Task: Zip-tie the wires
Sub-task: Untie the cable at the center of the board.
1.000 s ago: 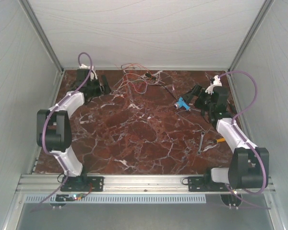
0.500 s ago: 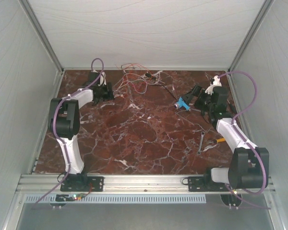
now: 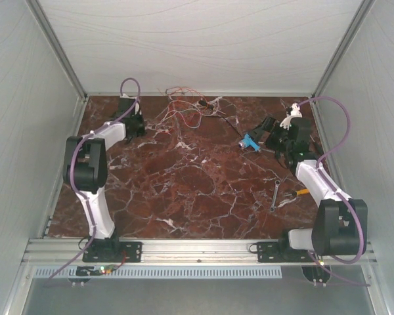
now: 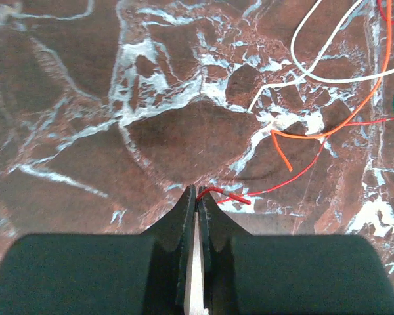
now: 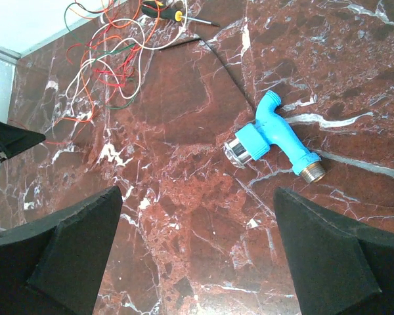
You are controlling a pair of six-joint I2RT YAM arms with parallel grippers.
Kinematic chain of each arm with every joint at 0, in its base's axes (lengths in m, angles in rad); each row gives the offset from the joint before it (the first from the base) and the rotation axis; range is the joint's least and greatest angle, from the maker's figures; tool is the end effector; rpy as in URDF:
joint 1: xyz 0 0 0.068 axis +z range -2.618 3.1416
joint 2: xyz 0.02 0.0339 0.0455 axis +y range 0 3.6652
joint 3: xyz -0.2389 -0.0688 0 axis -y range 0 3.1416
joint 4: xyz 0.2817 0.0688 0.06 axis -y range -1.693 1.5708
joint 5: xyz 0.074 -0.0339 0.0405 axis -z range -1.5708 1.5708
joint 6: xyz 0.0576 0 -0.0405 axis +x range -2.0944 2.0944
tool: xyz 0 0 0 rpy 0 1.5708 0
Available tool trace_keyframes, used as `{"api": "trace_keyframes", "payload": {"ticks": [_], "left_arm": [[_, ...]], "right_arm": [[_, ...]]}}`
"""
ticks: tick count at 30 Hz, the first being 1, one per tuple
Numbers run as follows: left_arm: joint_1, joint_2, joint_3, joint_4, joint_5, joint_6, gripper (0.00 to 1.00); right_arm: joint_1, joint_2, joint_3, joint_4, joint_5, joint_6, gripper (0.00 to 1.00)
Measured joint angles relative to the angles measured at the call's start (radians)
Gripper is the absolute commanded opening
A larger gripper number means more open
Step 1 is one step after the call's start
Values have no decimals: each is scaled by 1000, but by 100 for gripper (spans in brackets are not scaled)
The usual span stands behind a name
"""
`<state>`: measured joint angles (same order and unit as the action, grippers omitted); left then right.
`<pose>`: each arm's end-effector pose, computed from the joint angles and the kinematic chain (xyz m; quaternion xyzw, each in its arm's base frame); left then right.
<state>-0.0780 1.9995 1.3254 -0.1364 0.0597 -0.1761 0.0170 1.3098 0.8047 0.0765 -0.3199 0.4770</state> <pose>0.4658 -0.0399 0.1065 -0.0344 0.9276 -0.0745 0.3644 0.3506 0.0241 0.2070 0.1055 0.8283 0.2604 0.4847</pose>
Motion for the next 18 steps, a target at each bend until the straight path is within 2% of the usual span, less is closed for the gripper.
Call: {"api": "trace_keyframes", "payload": {"ticks": [5,11,18], "left_arm": [[-3,-135,-42,-4,-86,-18,0],[-6,-408,-42,-19,-181,-40,0],[-6,-593,68,-84,-251,-47,0]], "right_arm": [[0,1,0,-5,-11,0,98],[0,1,0,-5,-21,0,98],[0,1,0,-4,-28,0,98]]}}
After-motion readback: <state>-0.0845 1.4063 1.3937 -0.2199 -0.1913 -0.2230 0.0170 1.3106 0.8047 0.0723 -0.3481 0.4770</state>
